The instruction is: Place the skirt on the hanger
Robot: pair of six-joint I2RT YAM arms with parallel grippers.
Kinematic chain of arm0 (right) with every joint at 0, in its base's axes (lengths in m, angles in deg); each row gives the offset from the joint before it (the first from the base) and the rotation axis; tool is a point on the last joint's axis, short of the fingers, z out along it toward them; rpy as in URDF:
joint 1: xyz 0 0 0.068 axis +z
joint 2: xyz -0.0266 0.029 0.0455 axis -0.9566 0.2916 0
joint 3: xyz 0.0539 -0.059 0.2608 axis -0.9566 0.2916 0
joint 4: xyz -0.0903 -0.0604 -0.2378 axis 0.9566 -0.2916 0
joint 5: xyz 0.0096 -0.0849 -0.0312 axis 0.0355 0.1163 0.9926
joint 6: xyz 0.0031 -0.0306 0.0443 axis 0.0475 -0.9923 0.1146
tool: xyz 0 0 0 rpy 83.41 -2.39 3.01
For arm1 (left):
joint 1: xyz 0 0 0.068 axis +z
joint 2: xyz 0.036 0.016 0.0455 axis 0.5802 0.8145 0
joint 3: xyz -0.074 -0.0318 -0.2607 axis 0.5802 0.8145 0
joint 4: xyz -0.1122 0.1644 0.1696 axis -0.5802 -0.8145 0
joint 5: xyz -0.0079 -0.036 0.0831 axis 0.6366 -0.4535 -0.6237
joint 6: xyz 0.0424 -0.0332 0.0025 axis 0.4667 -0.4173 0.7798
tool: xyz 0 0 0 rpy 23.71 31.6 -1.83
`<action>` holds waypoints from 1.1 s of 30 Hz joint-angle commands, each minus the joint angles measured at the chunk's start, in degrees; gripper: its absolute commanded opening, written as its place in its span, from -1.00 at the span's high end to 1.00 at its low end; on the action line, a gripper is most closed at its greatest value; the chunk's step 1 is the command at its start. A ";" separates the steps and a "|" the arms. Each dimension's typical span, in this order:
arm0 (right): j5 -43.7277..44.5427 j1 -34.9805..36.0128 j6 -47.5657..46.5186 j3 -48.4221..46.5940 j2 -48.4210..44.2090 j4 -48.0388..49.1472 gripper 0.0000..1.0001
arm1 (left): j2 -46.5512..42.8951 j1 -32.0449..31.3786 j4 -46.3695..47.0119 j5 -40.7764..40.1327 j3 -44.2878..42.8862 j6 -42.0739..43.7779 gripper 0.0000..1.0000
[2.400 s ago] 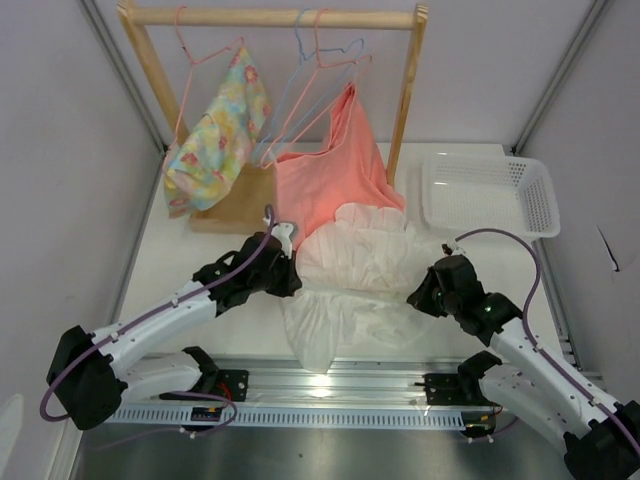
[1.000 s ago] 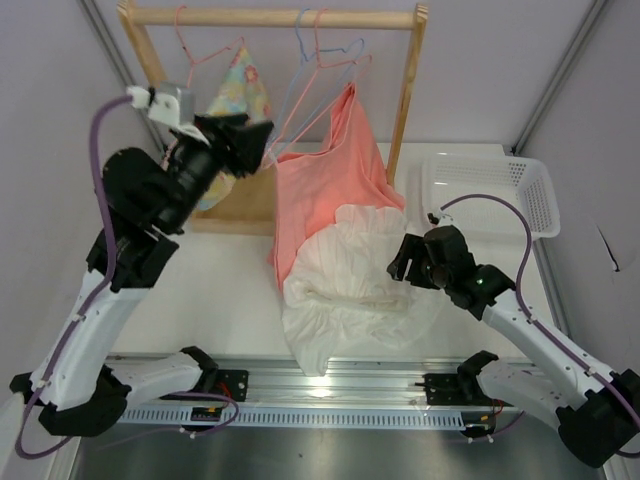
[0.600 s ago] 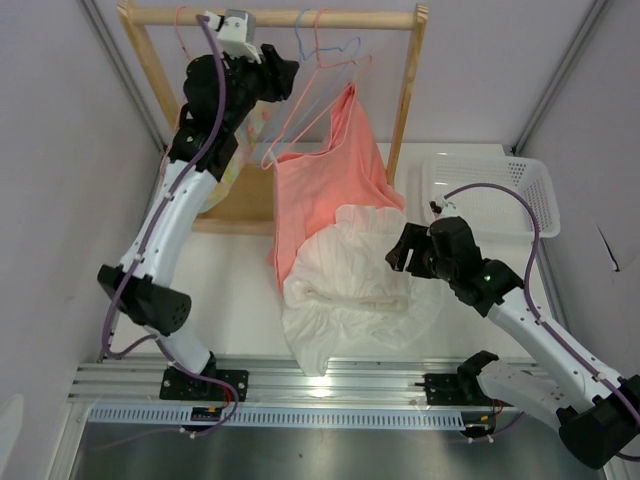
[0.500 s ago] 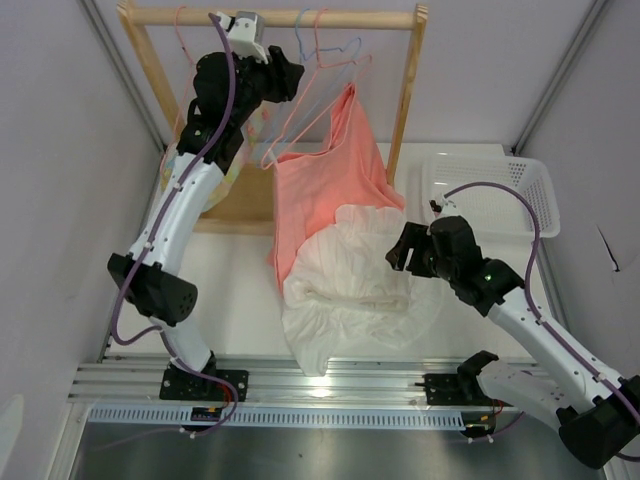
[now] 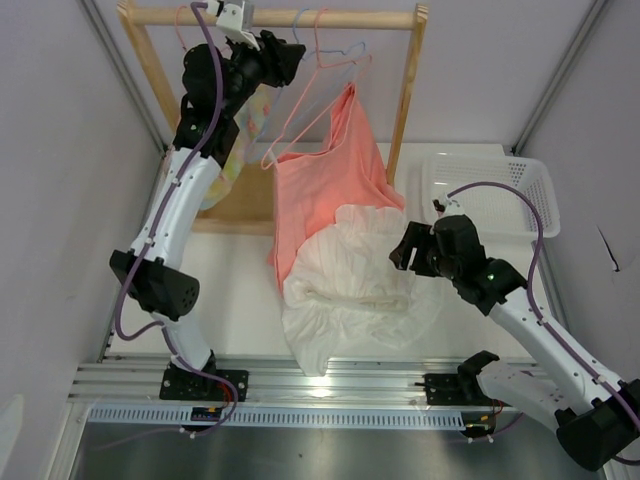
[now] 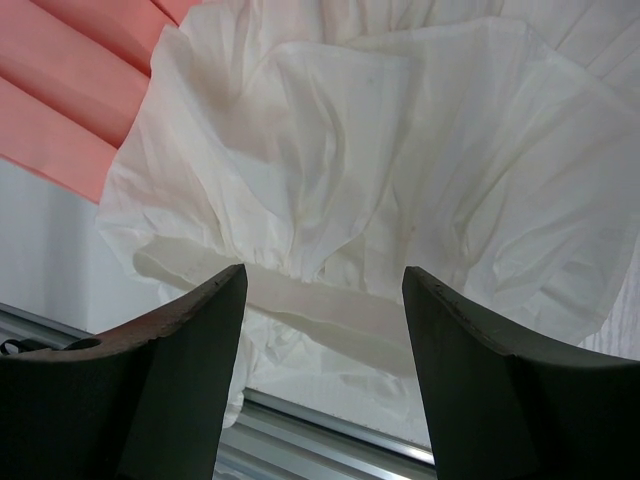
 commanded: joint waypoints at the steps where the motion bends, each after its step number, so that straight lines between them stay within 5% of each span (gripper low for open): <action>1: -1.20 -0.71 -1.45 -0.12 -0.30 0.96 -0.40 | 1.98 0.31 3.82 2.68 -3.56 -1.66 -0.07; 12: -1.82 -1.94 -2.15 -0.04 -0.30 0.79 -0.40 | 6.73 0.22 7.59 2.42 -4.89 -4.38 0.03; 15: -1.99 -2.11 -2.33 -0.12 -0.03 0.79 -0.39 | 6.90 0.22 7.34 2.16 -5.15 -4.30 0.18; 23: -1.90 -2.20 -2.50 -0.56 -0.21 0.08 -0.38 | 2.87 0.40 8.92 -1.27 -2.60 -1.40 0.98; 33: -2.26 -2.11 -2.59 -0.65 -0.03 0.43 -0.37 | -2.31 2.07 -2.67 -5.93 -5.42 4.40 1.00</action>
